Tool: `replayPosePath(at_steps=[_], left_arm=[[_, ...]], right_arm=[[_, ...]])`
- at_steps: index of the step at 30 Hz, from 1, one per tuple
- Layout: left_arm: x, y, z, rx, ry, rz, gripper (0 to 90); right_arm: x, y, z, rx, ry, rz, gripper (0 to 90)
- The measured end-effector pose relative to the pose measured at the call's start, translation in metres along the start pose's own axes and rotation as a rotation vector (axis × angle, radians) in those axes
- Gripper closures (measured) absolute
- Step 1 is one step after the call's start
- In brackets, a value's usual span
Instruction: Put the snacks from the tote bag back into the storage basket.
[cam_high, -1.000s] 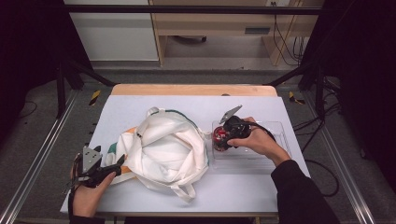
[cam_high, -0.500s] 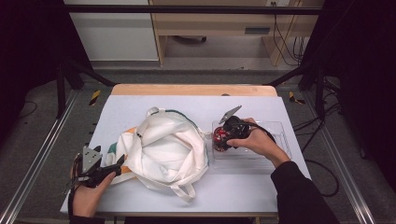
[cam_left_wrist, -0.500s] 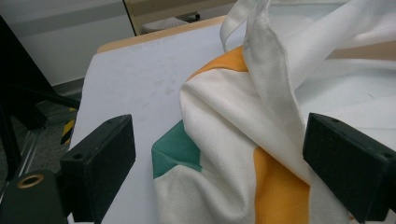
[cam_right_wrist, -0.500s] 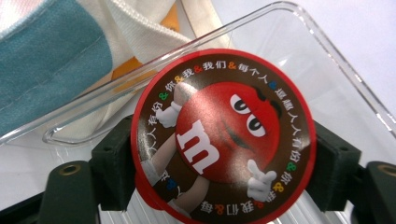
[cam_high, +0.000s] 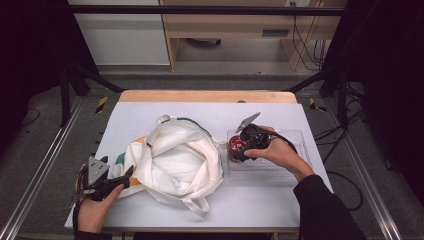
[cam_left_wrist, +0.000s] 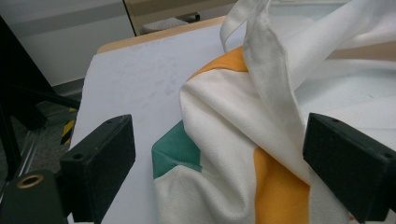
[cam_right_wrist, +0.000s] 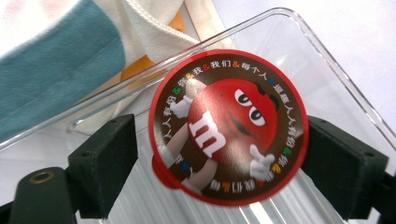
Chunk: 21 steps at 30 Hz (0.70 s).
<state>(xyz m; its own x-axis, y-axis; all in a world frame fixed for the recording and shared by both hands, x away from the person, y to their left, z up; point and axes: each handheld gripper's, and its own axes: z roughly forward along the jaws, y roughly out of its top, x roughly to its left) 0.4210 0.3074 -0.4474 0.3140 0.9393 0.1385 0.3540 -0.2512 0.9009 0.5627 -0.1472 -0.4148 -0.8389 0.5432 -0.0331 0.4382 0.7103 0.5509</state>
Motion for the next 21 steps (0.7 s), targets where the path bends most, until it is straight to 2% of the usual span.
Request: replayPosePath(at_steps=[12,18,21], left_arm=[[0.000,0.000,0.000,-0.002,0.006,-0.004,8.1],[0.000,0.000,-0.001,-0.004,0.009,-0.008,7.7],[0.000,0.000,-0.001,-0.004,0.008,-0.007,7.7]], right_arm=[[0.004,-0.004,-0.033,-0.066,-0.005,0.013,11.0],[0.006,-0.005,-0.046,-0.108,-0.025,0.035,10.1],[0.007,-0.005,-0.052,-0.131,-0.038,0.065,9.9]])
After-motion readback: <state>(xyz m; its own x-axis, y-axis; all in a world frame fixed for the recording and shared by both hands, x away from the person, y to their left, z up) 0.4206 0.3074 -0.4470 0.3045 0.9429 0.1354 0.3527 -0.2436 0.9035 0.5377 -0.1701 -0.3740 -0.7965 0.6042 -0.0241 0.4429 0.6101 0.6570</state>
